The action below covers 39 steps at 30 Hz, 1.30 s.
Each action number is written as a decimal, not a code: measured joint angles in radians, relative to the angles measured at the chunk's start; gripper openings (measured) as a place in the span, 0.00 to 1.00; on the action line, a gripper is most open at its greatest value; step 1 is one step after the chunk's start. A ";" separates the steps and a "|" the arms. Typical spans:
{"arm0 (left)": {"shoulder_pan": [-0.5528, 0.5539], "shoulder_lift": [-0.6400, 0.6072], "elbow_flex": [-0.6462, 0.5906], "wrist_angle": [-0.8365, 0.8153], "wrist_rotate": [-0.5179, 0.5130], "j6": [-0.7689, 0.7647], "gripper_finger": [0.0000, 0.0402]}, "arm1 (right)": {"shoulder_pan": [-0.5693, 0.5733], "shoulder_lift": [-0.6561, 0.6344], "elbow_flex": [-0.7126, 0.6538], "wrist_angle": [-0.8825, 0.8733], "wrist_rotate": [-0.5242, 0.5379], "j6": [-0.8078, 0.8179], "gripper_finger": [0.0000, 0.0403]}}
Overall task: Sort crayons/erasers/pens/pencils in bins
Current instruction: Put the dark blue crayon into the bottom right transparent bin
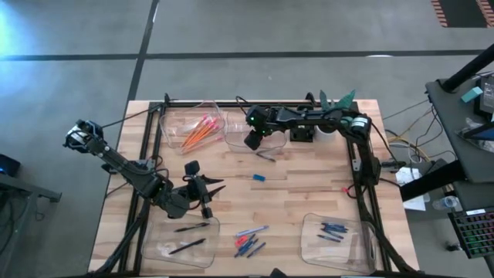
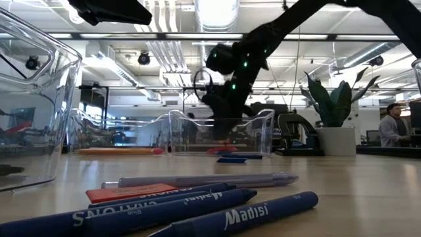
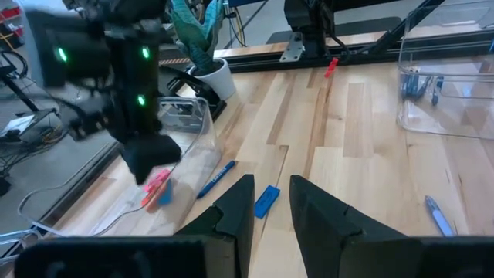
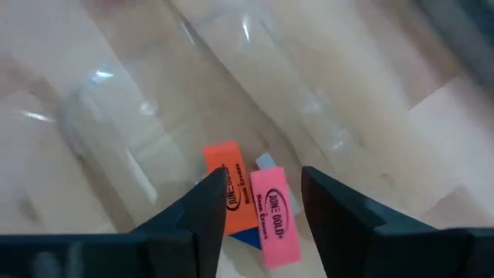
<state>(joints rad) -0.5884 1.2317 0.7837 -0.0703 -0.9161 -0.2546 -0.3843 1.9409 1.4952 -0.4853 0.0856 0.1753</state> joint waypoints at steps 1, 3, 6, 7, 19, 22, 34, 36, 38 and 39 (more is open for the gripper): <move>0.000 0.000 0.000 0.000 0.000 0.000 0.18 | 0.000 -0.018 0.001 0.002 0.000 -0.012 0.40; 0.000 0.000 0.000 0.000 0.000 0.000 0.18 | 0.004 -0.063 0.001 0.005 0.000 -0.020 0.41; 0.000 0.000 0.000 0.000 0.000 0.000 0.18 | 0.023 -0.125 -0.002 -0.008 0.000 -0.034 0.40; 0.000 0.000 0.000 0.000 0.000 0.000 0.18 | 0.035 -0.144 -0.006 -0.017 0.000 -0.042 0.40; 0.000 0.000 0.000 -0.001 0.000 0.000 0.18 | 0.372 -0.344 -0.238 0.026 0.029 -0.075 0.36; 0.000 0.000 0.000 -0.001 0.000 0.000 0.18 | 0.460 -0.358 -0.326 0.136 0.139 -0.033 0.36; 0.000 0.000 0.000 0.002 0.000 0.000 0.18 | 0.532 -0.321 -0.525 0.312 0.347 0.191 0.39; 0.000 0.000 0.000 0.002 0.000 0.000 0.18 | 0.514 -0.313 -0.537 0.315 0.368 0.224 0.41; 0.000 0.000 0.000 0.002 0.000 0.000 0.18 | 0.492 -0.303 -0.548 0.313 0.369 0.248 0.44; 0.000 0.000 0.000 0.002 0.000 -0.001 0.18 | 0.481 -0.298 -0.553 0.309 0.370 0.260 0.45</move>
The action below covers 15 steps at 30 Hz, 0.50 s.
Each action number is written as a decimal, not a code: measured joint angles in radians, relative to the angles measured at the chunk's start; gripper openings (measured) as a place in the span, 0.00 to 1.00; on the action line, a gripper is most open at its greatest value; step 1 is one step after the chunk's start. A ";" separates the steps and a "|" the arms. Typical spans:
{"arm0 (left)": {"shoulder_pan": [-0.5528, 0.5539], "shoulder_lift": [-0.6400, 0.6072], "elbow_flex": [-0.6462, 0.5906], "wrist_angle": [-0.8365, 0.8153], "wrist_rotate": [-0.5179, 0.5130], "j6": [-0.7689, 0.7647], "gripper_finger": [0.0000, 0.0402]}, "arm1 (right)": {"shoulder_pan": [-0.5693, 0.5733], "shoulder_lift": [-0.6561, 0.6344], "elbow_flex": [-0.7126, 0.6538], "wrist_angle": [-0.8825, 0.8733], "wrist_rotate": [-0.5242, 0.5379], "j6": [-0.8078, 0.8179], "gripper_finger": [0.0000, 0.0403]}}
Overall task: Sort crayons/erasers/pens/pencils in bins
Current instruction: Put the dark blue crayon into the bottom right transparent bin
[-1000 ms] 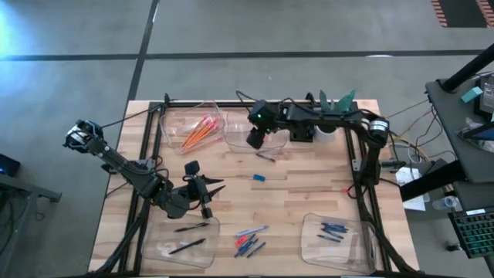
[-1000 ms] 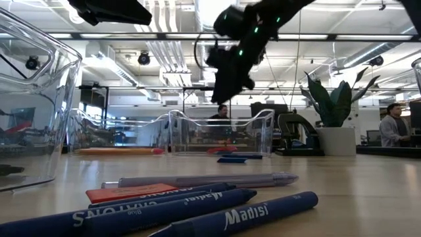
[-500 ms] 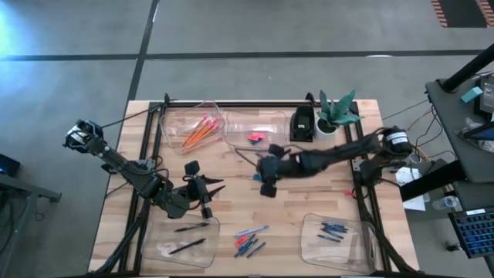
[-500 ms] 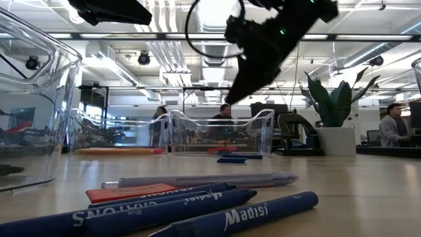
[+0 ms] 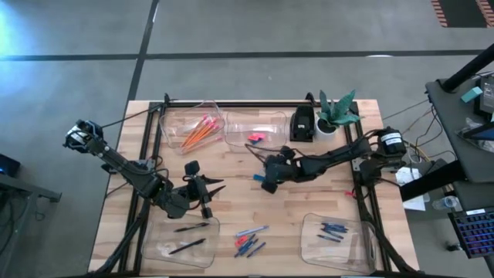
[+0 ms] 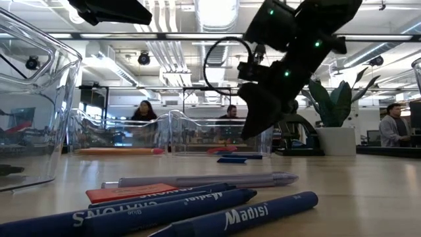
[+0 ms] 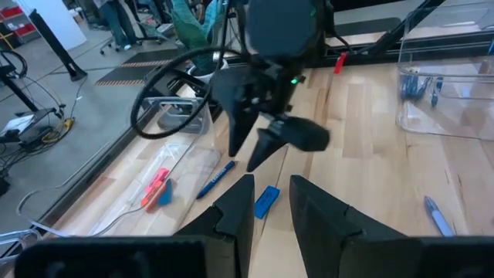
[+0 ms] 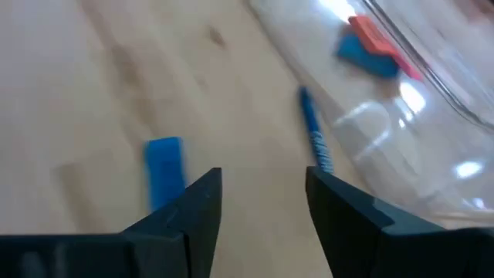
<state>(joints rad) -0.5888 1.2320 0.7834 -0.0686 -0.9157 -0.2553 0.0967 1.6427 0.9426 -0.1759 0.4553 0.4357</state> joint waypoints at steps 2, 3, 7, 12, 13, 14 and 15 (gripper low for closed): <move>0.000 0.000 0.000 0.000 0.000 0.000 0.18 | -0.018 0.009 -0.002 0.003 0.001 0.036 0.48; 0.000 0.000 0.000 0.000 0.000 -0.001 0.18 | -0.028 0.011 -0.001 0.006 0.000 0.048 0.49; 0.000 0.000 0.000 0.000 0.000 -0.001 0.18 | -0.058 0.037 -0.001 0.041 -0.001 0.061 0.51; 0.000 0.000 0.000 0.001 0.000 -0.001 0.18 | -0.100 0.072 0.015 0.057 0.006 0.038 0.52; 0.000 0.000 0.000 0.000 0.000 -0.001 0.18 | -0.106 0.078 0.020 0.057 0.009 0.031 0.52; 0.000 0.000 0.000 -0.001 0.000 -0.001 0.18 | -0.113 0.086 0.023 0.058 0.009 0.024 0.52; 0.000 0.000 0.000 0.000 0.000 -0.001 0.18 | -0.117 0.094 0.027 0.056 0.010 0.022 0.52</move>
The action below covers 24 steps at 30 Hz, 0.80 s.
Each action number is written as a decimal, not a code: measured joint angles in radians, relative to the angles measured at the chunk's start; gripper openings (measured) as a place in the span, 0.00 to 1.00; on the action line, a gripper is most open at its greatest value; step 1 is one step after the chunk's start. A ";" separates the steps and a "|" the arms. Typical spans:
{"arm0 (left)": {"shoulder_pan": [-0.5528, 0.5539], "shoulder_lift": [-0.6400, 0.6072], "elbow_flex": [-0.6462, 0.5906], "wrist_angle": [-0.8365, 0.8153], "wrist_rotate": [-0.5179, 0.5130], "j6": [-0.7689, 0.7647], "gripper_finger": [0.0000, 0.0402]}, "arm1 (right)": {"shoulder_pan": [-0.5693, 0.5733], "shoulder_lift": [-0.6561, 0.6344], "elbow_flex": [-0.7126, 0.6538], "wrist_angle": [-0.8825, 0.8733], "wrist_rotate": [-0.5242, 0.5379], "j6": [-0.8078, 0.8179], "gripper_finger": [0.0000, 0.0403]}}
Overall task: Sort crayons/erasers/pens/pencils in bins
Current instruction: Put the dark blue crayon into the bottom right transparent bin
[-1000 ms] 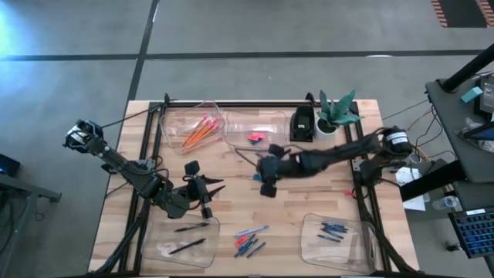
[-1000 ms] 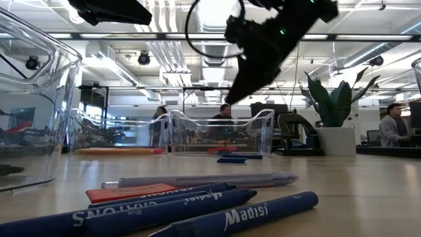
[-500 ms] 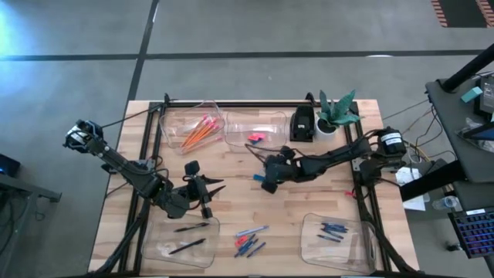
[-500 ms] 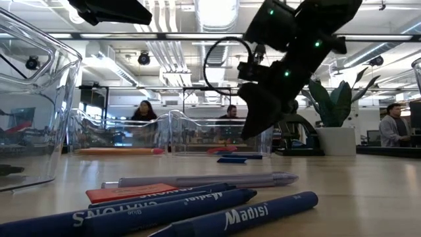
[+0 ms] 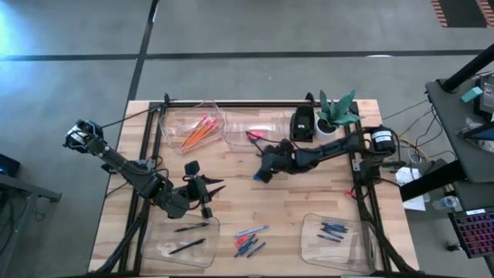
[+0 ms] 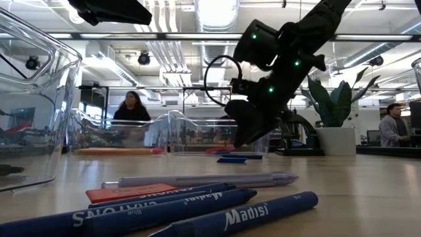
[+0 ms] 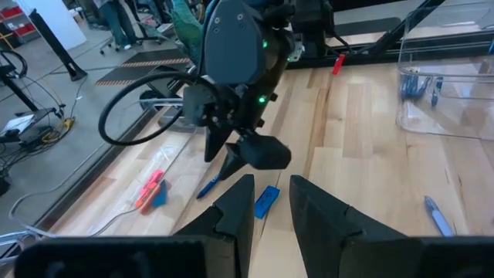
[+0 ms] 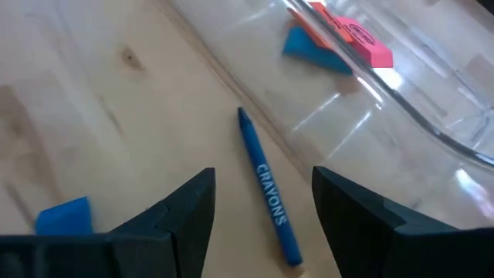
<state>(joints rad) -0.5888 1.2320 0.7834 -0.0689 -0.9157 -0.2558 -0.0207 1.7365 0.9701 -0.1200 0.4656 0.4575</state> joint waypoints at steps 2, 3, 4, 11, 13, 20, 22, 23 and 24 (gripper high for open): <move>0.000 0.000 0.000 -0.001 0.000 0.000 0.18 | -0.006 0.011 0.005 0.000 0.000 -0.003 0.52; 0.000 0.000 0.000 0.000 0.000 0.000 0.18 | -0.008 0.015 0.008 0.000 0.002 -0.003 0.52; 0.000 0.000 0.000 0.000 0.000 0.000 0.18 | -0.010 0.018 0.009 0.000 0.003 -0.004 0.52; 0.000 0.000 0.000 0.000 0.000 0.000 0.18 | -0.010 0.029 0.011 -0.003 0.002 -0.004 0.49; 0.000 0.000 0.000 0.000 0.000 0.000 0.18 | -0.003 0.025 0.011 -0.007 -0.003 -0.004 0.48; 0.000 0.000 0.000 0.000 0.000 0.000 0.18 | 0.033 0.023 0.006 -0.055 -0.038 -0.241 0.44; 0.000 0.000 0.000 0.000 0.000 0.000 0.18 | 0.032 0.023 -0.003 -0.063 -0.035 -0.276 0.43; 0.000 0.000 0.000 -0.001 0.000 0.000 0.18 | 0.032 0.023 -0.006 -0.060 -0.032 -0.276 0.43; 0.000 0.000 0.000 0.000 0.000 0.000 0.18 | 0.030 0.023 -0.009 -0.057 -0.031 -0.271 0.43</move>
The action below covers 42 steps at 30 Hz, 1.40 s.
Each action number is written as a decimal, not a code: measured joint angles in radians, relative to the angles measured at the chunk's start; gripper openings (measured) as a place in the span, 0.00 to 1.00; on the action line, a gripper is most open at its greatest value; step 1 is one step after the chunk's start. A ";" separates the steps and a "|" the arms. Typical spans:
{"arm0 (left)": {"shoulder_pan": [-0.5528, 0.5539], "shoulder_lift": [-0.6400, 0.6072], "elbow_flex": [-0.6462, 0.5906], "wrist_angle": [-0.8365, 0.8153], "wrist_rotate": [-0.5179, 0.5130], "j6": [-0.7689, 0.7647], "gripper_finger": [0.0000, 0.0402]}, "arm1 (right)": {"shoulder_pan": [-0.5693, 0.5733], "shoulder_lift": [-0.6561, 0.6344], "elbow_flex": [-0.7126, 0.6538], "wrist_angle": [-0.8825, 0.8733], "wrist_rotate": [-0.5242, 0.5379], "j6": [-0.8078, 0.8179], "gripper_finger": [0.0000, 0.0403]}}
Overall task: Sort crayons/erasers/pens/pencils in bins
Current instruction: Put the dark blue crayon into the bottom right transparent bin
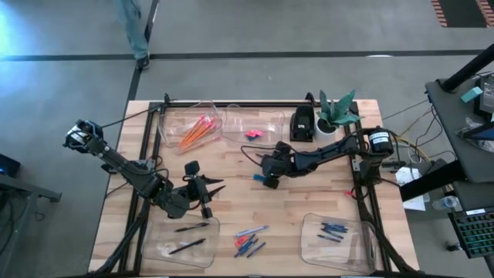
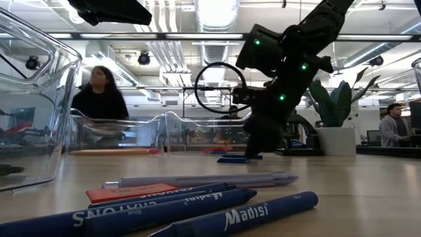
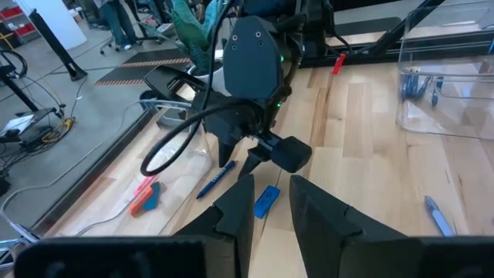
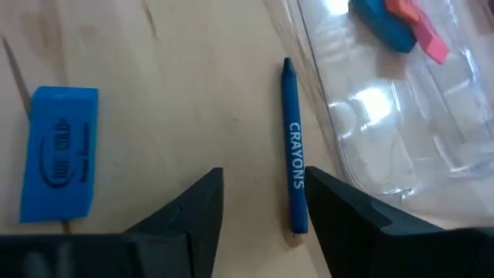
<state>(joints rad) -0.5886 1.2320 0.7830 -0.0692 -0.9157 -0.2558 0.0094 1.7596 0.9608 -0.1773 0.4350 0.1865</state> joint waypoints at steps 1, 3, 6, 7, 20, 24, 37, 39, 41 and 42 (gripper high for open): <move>0.000 0.000 0.000 0.000 0.000 0.000 0.18 | -0.002 0.000 -0.003 0.002 0.002 0.009 0.42; 0.000 0.000 0.000 0.000 0.000 0.000 0.18 | -0.007 0.000 -0.007 0.003 0.010 0.044 0.42; 0.000 0.000 0.000 0.000 0.000 0.000 0.18 | -0.011 -0.001 -0.012 0.006 0.022 0.118 0.41; 0.000 0.000 0.000 0.000 0.000 0.000 0.18 | -0.012 -0.001 -0.013 0.004 0.019 0.143 0.41; 0.000 0.000 0.000 0.000 0.000 0.000 0.18 | -0.025 -0.002 -0.017 0.004 -0.049 0.296 0.37; 0.000 0.000 0.000 0.000 0.000 0.000 0.18 | -0.025 -0.002 -0.017 0.004 -0.071 0.318 0.32; 0.000 0.000 -0.001 0.000 0.000 0.000 0.18 | -0.021 -0.002 -0.016 0.006 -0.086 0.314 0.13; 0.000 0.000 -0.001 0.000 0.000 0.000 0.18 | -0.021 -0.002 -0.016 0.006 -0.087 0.313 0.11; 0.000 0.000 -0.001 0.000 0.000 0.000 0.18 | -0.020 -0.002 -0.016 0.006 -0.086 0.311 0.09; 0.000 0.000 -0.001 0.000 0.000 0.000 0.18 | -0.020 -0.002 -0.016 0.006 -0.086 0.311 0.08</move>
<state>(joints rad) -0.5888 1.2320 0.7822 -0.0692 -0.9157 -0.2562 -0.0109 1.7580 0.9443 -0.1716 0.3489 0.4975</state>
